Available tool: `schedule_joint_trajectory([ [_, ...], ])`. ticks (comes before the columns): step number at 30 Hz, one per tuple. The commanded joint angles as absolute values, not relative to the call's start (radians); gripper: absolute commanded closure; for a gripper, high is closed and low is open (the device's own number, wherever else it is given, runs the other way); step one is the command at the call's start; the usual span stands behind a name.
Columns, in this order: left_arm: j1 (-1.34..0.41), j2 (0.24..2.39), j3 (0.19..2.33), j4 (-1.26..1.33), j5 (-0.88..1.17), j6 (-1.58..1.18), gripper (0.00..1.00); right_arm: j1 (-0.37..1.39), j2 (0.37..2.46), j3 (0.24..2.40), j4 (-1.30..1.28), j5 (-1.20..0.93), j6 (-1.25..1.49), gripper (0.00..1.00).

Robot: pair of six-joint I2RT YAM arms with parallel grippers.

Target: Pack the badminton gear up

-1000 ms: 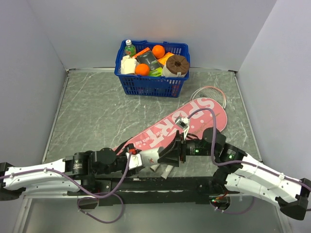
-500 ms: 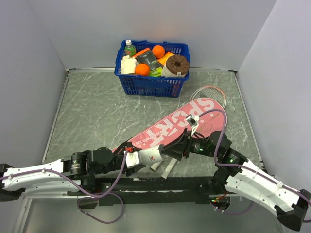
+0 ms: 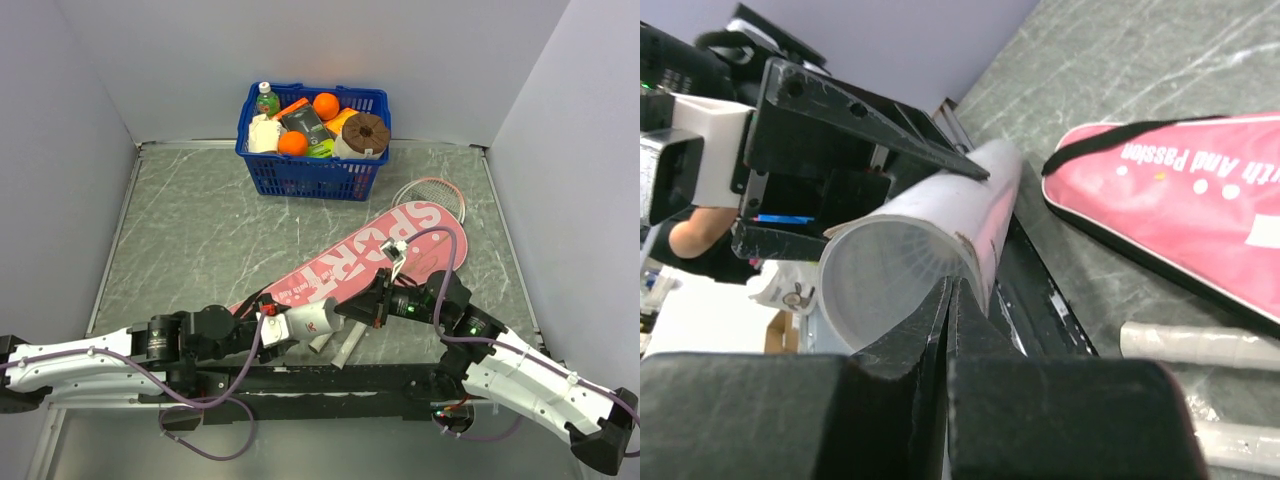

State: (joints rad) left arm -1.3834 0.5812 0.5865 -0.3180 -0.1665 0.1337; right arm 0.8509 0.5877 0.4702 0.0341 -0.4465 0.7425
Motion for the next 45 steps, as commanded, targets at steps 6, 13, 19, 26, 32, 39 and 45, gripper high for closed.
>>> schedule_joint_trajectory([
  [6,-1.388,0.614,0.647,-0.166,-0.331,0.095,0.99,0.937,0.572,0.445,-0.093,-0.457,0.716,1.0],
  [13,-1.388,0.594,0.646,-0.166,-0.365,0.091,0.99,0.997,0.586,0.428,-0.127,-0.443,0.718,1.0],
  [19,-1.388,0.612,0.65,-0.167,-0.364,0.094,0.99,1.084,0.664,0.466,-0.06,-0.431,0.713,1.0],
  [26,-1.388,0.606,0.646,-0.164,-0.365,0.094,0.99,1.103,0.732,0.508,-0.005,-0.454,0.712,1.0],
  [32,-1.388,0.615,0.65,-0.17,-0.374,0.098,0.99,1.103,0.729,0.583,-0.098,-0.378,0.678,1.0],
  [39,-1.385,0.667,0.664,-0.192,-0.61,0.123,0.99,1.1,0.687,0.831,-0.582,0.154,0.643,1.0],
  [45,-1.171,0.771,0.739,-0.189,-0.56,0.146,0.99,1.097,0.611,0.917,-0.761,0.457,0.672,1.0],
])
